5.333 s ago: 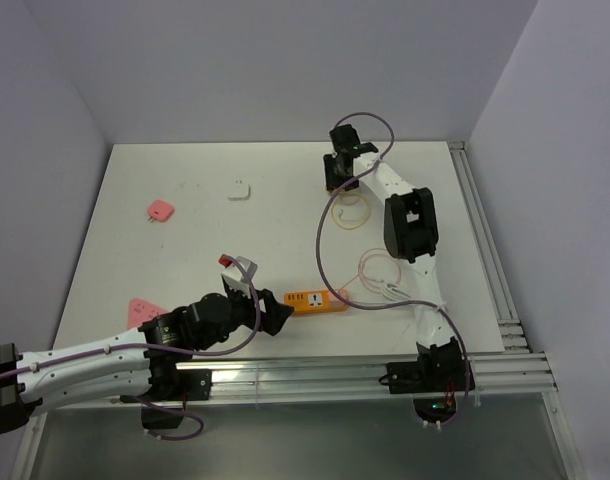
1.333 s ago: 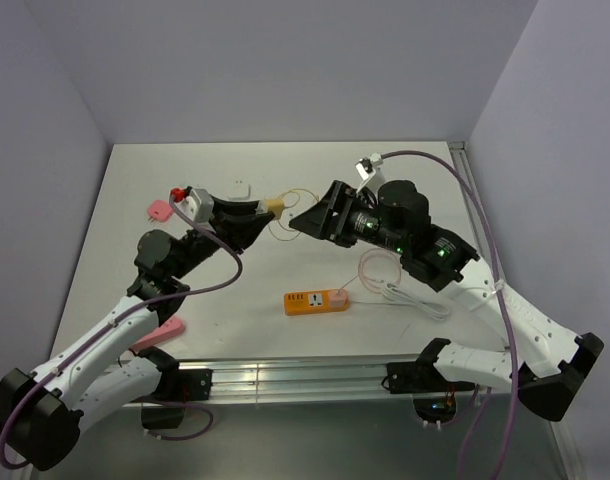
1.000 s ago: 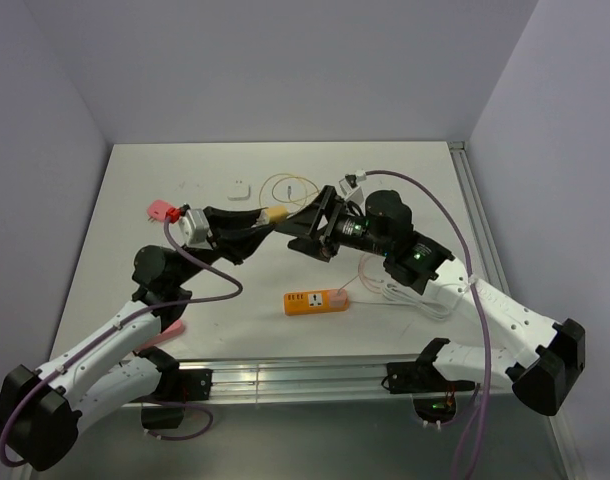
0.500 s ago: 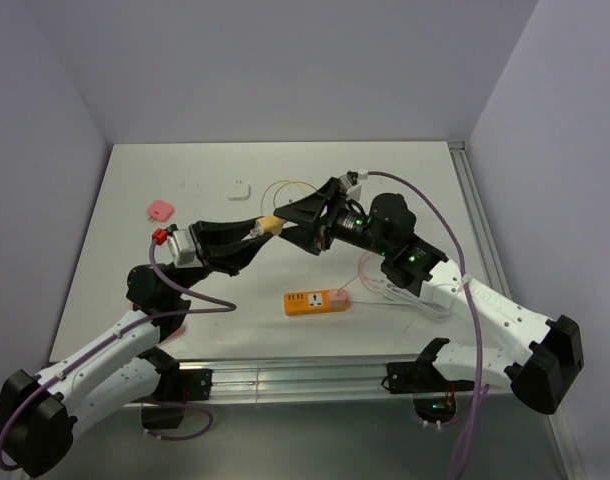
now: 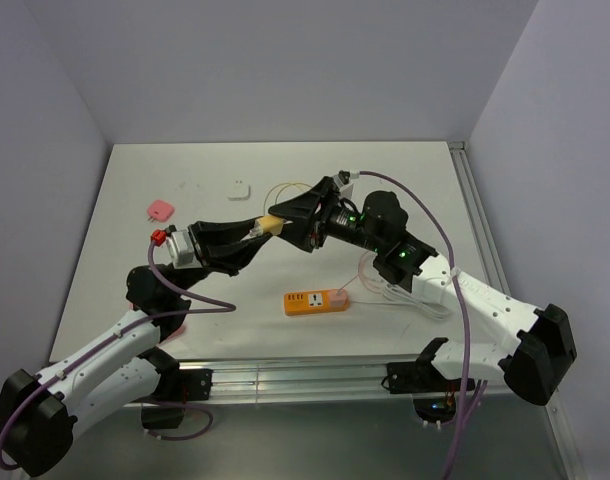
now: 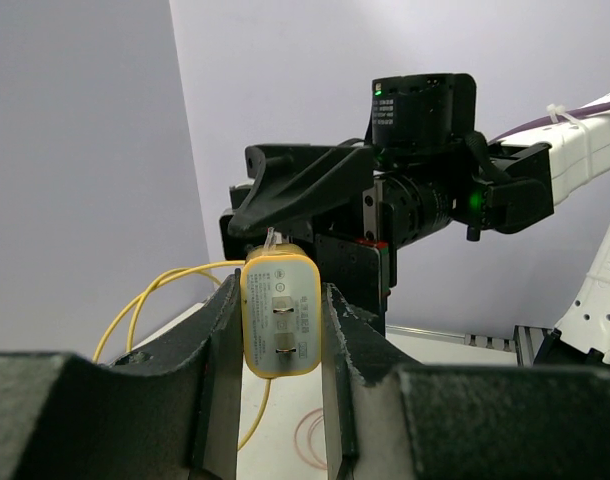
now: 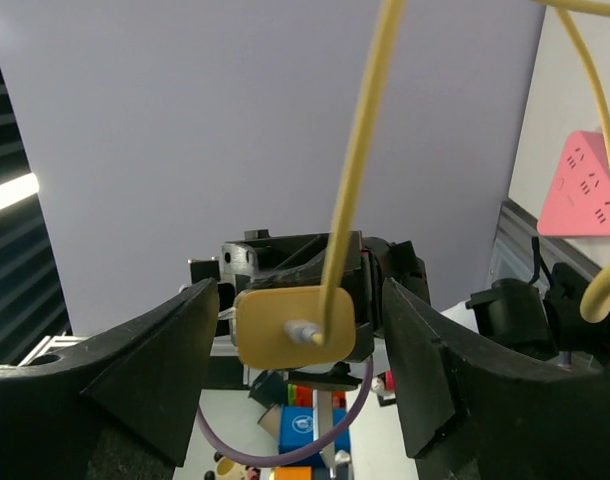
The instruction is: Insert the plug
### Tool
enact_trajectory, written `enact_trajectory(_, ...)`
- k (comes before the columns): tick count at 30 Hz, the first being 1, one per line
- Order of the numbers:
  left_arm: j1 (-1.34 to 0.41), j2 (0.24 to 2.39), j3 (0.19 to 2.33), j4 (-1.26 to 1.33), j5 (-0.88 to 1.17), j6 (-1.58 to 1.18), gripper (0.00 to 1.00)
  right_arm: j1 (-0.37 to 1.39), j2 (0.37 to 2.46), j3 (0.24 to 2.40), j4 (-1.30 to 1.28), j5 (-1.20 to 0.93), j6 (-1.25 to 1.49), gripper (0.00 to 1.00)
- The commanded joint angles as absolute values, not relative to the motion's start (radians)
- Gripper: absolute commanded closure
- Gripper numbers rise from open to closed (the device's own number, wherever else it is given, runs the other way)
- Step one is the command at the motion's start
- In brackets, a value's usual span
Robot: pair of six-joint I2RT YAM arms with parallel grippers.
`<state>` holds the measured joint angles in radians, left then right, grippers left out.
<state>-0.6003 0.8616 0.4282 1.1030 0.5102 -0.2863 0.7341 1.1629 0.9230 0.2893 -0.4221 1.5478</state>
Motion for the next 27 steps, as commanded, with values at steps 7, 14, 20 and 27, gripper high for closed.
enact_trajectory(7, -0.606, 0.864, 0.434, 1.167, 0.515, -0.299, 1.00, 0.736, 1.166, 0.937, 0.359, -0.465, 1.571, 0.30)
enact_trajectory(14, -0.606, 0.871, 0.433, 1.169, 0.514, -0.295, 1.00, 0.738, 1.158, 0.937, 0.364, -0.471, 1.580, 0.30)
enact_trajectory(20, -0.607, 0.881, 0.437, 1.173, 0.517, -0.296, 1.00, 0.742, 1.151, 0.937, 0.373, -0.472, 1.589, 0.30)
enact_trajectory(27, -0.607, 0.881, 0.433, 1.172, 0.517, -0.298, 1.00, 0.744, 1.166, 0.942, 0.406, -0.483, 1.604, 0.33)
